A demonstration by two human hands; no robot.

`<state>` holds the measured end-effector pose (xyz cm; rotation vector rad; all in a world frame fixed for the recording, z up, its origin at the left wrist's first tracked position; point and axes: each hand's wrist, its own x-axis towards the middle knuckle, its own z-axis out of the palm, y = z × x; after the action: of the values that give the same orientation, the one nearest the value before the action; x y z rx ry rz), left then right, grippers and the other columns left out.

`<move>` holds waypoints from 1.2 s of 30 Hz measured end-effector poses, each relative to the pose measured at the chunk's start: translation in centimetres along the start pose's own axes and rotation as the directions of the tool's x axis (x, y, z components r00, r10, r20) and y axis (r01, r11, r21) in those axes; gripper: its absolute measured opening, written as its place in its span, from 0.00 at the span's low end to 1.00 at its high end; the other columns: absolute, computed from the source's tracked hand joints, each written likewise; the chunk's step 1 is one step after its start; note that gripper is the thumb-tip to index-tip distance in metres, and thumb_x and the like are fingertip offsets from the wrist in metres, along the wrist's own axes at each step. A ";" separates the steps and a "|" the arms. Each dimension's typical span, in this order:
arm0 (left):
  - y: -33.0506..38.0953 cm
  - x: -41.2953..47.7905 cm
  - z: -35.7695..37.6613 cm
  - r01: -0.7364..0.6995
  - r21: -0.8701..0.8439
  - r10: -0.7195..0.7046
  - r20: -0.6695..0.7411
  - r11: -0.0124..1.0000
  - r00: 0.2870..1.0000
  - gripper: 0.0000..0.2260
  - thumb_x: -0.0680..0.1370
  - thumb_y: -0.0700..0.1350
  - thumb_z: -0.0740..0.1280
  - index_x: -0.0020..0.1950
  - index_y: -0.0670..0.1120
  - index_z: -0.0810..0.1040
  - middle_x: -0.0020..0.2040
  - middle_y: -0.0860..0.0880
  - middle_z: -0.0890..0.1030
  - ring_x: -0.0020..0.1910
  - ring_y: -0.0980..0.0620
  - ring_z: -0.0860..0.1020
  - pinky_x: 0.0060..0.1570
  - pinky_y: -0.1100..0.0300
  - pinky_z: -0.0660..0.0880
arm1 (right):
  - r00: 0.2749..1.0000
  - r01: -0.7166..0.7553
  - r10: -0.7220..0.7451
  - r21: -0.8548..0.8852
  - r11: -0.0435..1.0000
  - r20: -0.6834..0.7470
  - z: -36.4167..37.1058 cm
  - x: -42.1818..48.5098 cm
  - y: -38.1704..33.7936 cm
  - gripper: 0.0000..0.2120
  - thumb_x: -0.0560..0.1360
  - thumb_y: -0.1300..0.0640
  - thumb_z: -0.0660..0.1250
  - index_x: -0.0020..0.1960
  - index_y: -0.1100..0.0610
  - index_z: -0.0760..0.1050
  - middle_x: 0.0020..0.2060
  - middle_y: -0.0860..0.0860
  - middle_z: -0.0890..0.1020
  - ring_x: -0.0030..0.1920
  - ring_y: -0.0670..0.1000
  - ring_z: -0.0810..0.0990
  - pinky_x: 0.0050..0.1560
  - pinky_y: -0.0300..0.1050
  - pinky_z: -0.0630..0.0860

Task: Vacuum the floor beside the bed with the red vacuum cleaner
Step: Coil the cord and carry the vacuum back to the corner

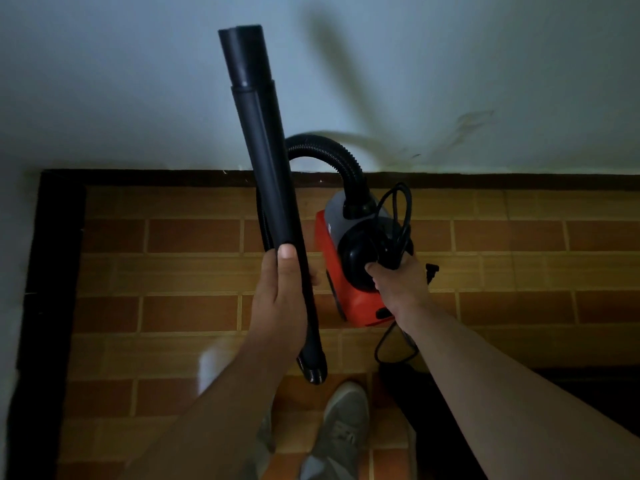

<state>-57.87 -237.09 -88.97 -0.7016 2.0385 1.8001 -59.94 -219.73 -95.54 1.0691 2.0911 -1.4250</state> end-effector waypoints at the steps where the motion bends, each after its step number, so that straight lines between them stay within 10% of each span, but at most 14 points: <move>1: -0.4 0.3 0.2 0.004 -0.003 -0.004 -0.006 1.000 1.000 0.26 0.78 0.71 0.51 0.51 0.52 0.76 0.44 0.46 0.80 0.44 0.48 0.81 0.50 0.48 0.80 | 1.000 0.002 -0.002 0.005 1.000 0.005 0.0 0.4 0.0 0.12 0.76 0.59 0.71 0.46 0.41 0.75 0.46 0.47 0.84 0.54 0.53 0.83 0.60 0.57 0.79; 6: -1.4 1.7 1.7 0.022 -0.034 -0.023 -0.025 0.999 0.999 0.25 0.77 0.72 0.52 0.52 0.54 0.77 0.45 0.49 0.82 0.49 0.46 0.82 0.57 0.42 0.79 | 1.000 -0.009 0.009 0.031 0.999 -0.007 0.3 2.3 0.6 0.12 0.76 0.58 0.71 0.47 0.41 0.75 0.52 0.48 0.84 0.58 0.54 0.81 0.63 0.57 0.78; 15: -2.0 4.5 4.9 0.060 -0.005 -0.060 -0.008 0.998 0.998 0.23 0.82 0.64 0.51 0.55 0.48 0.74 0.40 0.49 0.78 0.34 0.60 0.76 0.38 0.62 0.76 | 0.996 -0.045 0.058 0.168 0.985 -0.074 1.8 3.4 0.9 0.12 0.76 0.56 0.72 0.59 0.50 0.79 0.51 0.47 0.84 0.57 0.53 0.82 0.62 0.55 0.78; 36: -4.5 10.1 4.6 0.003 0.279 -0.030 0.091 0.960 0.995 0.05 0.85 0.54 0.59 0.56 0.54 0.70 0.44 0.51 0.81 0.37 0.62 0.79 0.31 0.71 0.74 | 0.955 -0.191 0.278 0.501 0.844 -0.104 6.8 3.5 -1.2 0.15 0.77 0.55 0.72 0.62 0.53 0.75 0.49 0.49 0.83 0.48 0.51 0.81 0.50 0.44 0.75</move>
<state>-63.99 -234.40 -98.89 -0.5385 2.1561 1.4652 -63.70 -224.86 -99.94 1.6347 1.6550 -1.8345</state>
